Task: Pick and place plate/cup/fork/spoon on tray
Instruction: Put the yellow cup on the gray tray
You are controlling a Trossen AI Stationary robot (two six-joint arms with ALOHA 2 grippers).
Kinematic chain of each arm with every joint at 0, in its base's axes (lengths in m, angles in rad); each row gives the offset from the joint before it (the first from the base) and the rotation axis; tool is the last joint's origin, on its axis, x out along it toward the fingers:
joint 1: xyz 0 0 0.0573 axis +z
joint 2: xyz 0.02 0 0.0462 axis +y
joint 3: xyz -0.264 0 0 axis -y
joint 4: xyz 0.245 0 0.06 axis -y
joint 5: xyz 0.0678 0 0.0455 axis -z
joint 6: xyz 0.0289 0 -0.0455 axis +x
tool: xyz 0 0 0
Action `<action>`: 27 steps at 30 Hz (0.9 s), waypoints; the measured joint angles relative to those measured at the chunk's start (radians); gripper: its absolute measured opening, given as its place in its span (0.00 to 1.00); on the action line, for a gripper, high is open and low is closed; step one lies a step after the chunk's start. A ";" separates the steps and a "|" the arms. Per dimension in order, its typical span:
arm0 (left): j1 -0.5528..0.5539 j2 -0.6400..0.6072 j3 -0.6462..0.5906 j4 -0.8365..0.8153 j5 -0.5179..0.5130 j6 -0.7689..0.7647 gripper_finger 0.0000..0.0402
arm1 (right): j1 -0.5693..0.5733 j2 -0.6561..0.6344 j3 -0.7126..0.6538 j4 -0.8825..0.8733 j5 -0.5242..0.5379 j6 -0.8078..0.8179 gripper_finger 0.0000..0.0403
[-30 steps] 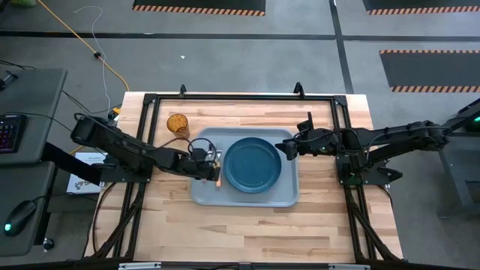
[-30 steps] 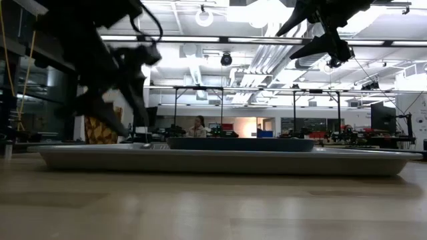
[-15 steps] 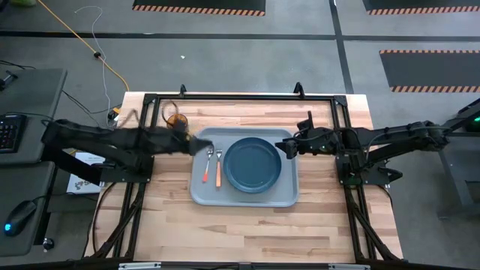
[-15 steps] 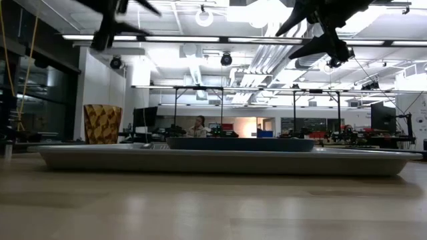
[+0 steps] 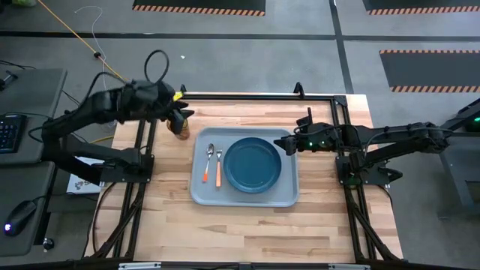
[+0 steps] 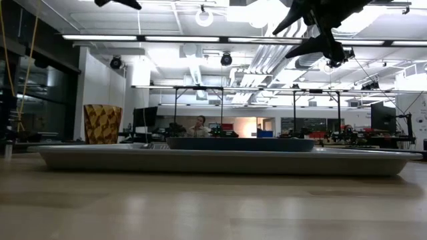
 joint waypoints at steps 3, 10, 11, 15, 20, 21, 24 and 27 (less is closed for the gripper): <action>0.104 0.046 0.039 -0.109 0.133 0.052 0.46 | 0.000 0.000 0.000 -0.001 -0.003 0.000 0.63; 0.256 0.123 -0.011 -0.288 0.239 0.160 0.46 | 0.000 0.000 0.000 -0.001 -0.008 0.000 0.63; 0.263 0.130 -0.033 -0.285 0.240 0.168 0.46 | 0.000 0.000 0.000 -0.001 -0.012 0.000 0.63; 0.282 0.163 -0.145 -0.259 0.249 0.174 0.48 | 0.000 0.000 0.000 -0.002 -0.014 0.000 0.63; 0.287 0.193 -0.311 -0.200 0.240 0.152 0.56 | 0.000 0.000 0.000 -0.002 -0.014 -0.001 0.63; 0.287 0.196 -0.341 -0.179 0.221 0.141 0.58 | 0.000 0.000 0.000 -0.002 -0.014 -0.001 0.63; 0.287 0.194 -0.416 -0.103 0.166 0.103 0.61 | 0.000 0.000 0.000 -0.002 -0.014 -0.003 0.63; 0.287 0.194 -0.477 -0.048 0.162 0.073 0.62 | 0.000 0.000 0.000 -0.002 -0.014 -0.009 0.63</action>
